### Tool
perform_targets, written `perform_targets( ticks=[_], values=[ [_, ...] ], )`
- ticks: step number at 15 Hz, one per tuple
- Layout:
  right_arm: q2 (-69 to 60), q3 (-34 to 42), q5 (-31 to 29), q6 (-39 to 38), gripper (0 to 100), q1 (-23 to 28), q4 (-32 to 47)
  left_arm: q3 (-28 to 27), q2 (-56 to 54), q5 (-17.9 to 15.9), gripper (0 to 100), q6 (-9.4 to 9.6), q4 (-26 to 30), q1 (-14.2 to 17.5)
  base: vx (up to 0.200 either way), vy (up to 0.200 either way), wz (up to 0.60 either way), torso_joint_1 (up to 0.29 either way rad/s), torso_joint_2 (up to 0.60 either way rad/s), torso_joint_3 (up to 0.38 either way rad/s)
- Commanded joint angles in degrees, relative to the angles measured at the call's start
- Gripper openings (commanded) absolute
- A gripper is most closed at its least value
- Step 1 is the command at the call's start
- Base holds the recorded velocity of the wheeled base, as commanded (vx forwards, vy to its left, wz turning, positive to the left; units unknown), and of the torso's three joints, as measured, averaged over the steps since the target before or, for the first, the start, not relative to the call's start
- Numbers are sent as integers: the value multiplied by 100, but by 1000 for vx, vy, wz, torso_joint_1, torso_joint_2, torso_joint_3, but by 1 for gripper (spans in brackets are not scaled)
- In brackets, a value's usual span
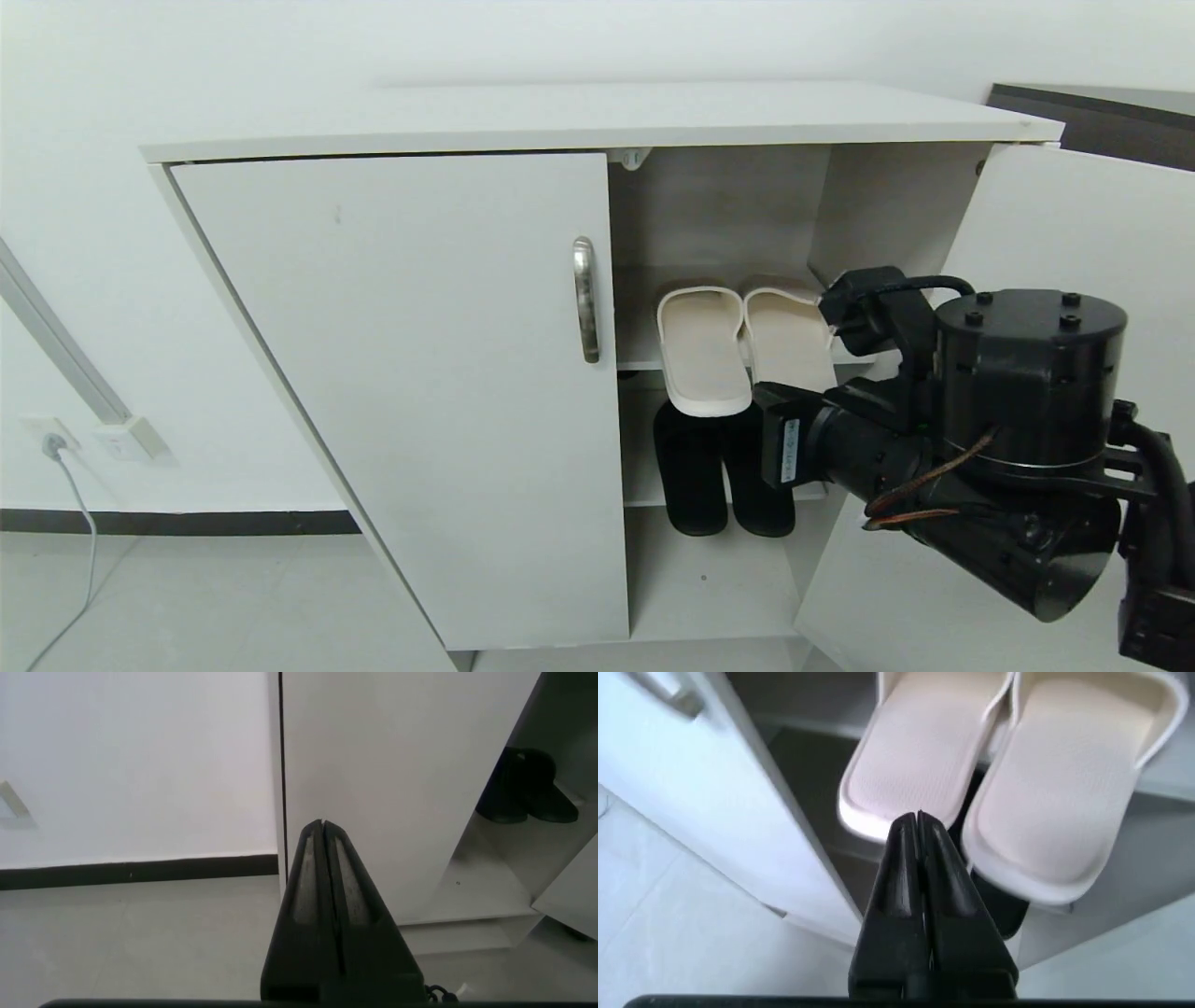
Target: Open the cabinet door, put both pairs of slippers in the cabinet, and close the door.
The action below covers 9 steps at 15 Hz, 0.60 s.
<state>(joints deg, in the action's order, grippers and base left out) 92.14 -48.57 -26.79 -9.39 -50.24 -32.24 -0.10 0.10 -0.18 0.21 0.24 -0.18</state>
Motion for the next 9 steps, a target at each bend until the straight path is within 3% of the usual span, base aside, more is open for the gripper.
perform_targets(
  ticks=[1, 8, 9],
  values=[
    [-82, 234, 16, -2, 0, -21, -19, 1, -1, 1, 0, 6, 2, 1, 0, 0, 0, 0, 0, 0],
    [-47, 313, 16, -2, 0, -56, -10, 1, -1, 1, 0, 6, 2, 1, 0, 0, 0, 0, 0, 0],
    [-55, 313, 8, -2, 0, -56, -10, 1, -1, 1, 0, 14, 2, 1, -200, 0, 0, 2, 17, -2]
  ],
)
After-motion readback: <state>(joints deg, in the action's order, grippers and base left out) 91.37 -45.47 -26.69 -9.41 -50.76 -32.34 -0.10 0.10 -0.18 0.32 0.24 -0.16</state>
